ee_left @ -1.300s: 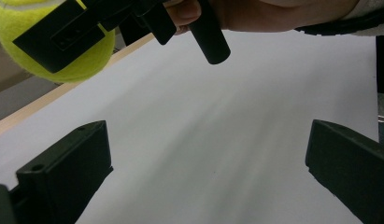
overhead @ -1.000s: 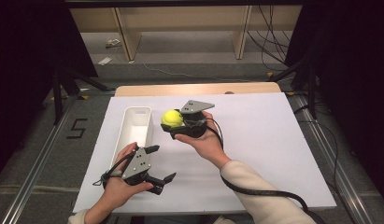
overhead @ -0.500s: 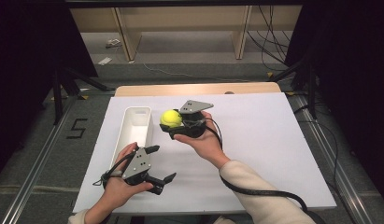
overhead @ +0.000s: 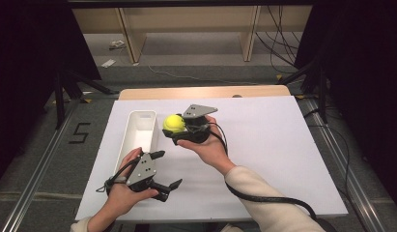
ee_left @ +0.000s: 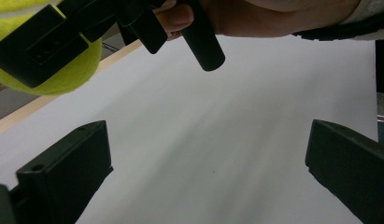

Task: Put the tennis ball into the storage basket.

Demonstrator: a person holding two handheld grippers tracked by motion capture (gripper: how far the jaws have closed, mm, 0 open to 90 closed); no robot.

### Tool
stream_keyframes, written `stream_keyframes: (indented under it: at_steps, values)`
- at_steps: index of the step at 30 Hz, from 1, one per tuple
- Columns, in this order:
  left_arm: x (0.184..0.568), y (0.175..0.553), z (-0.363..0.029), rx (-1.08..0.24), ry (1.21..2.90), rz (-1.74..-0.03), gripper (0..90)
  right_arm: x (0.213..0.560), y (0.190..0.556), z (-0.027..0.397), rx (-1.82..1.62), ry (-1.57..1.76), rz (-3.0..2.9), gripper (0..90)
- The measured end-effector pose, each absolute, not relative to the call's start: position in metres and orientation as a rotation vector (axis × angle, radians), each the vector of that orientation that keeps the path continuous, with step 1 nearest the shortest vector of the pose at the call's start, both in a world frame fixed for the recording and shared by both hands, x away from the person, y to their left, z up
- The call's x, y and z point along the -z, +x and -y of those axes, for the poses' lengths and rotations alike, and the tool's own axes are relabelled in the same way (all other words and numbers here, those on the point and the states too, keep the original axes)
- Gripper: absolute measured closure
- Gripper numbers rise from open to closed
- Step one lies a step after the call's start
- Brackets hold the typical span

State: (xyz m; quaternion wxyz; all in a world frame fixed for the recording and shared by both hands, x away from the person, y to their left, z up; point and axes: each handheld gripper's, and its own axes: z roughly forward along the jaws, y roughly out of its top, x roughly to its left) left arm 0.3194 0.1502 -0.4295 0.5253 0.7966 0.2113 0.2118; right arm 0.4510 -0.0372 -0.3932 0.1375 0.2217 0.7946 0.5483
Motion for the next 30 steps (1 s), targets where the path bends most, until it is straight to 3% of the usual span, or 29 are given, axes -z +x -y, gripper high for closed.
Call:
stream_keyframes:
  at_steps: [30]
  values:
    - [0.4295, 0.3194, -0.1501, -0.508, 1.907, -0.505, 0.0, 0.3942, 0.4496, 0.0290, -1.592, 0.624, -2.311, 26.7]
